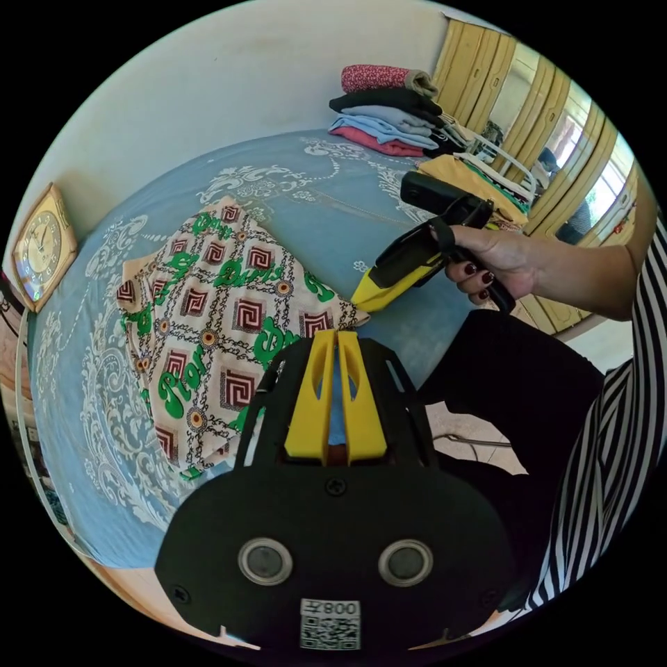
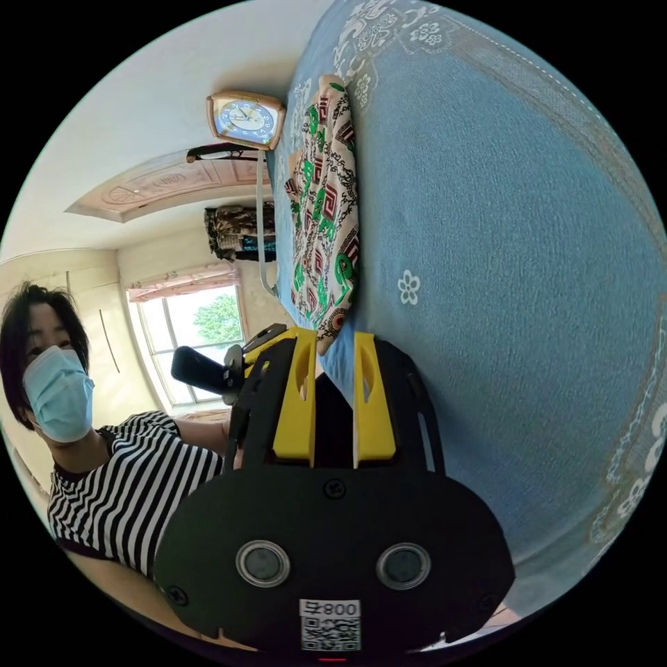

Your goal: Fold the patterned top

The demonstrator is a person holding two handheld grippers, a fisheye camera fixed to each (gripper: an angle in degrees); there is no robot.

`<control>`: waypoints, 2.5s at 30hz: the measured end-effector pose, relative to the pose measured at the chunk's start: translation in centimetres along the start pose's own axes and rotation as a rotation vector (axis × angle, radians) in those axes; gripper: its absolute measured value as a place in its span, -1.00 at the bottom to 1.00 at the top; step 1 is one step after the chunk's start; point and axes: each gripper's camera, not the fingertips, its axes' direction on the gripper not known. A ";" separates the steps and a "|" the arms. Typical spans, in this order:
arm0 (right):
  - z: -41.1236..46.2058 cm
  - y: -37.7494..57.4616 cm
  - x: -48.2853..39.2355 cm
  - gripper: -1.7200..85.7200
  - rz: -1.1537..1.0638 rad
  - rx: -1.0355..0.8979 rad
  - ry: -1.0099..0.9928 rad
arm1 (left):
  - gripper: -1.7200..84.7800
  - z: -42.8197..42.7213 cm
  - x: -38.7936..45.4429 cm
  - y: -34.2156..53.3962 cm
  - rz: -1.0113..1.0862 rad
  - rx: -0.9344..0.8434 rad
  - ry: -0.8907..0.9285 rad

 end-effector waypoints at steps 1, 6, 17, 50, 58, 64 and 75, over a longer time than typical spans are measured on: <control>-0.4 0.1 0.2 -0.76 0.010 0.001 -0.024 | -0.95 -0.1 -0.1 0.0 0.007 0.001 -0.007; -1.6 0.6 0.8 -0.77 0.041 0.001 -0.065 | -0.94 -0.2 -1.1 0.2 0.019 0.010 -0.011; -4.8 3.1 1.8 -0.93 0.115 0.026 -0.197 | -0.81 -1.7 -11.6 7.2 -0.553 0.091 0.361; -15.5 17.4 -6.1 -0.94 0.069 0.085 -0.305 | -0.89 2.9 -22.7 18.9 -1.348 0.681 0.716; -20.2 24.3 -10.3 -0.94 0.040 0.132 -0.274 | -0.91 2.3 -18.2 17.2 -1.212 0.710 0.733; -25.1 32.7 -15.4 -0.94 -0.027 0.183 -0.222 | -0.92 0.9 -12.7 15.2 -1.047 0.699 0.746; -34.9 50.5 -22.0 -0.94 -0.160 0.361 -0.252 | -0.92 2.1 -1.2 10.5 -0.761 0.702 0.804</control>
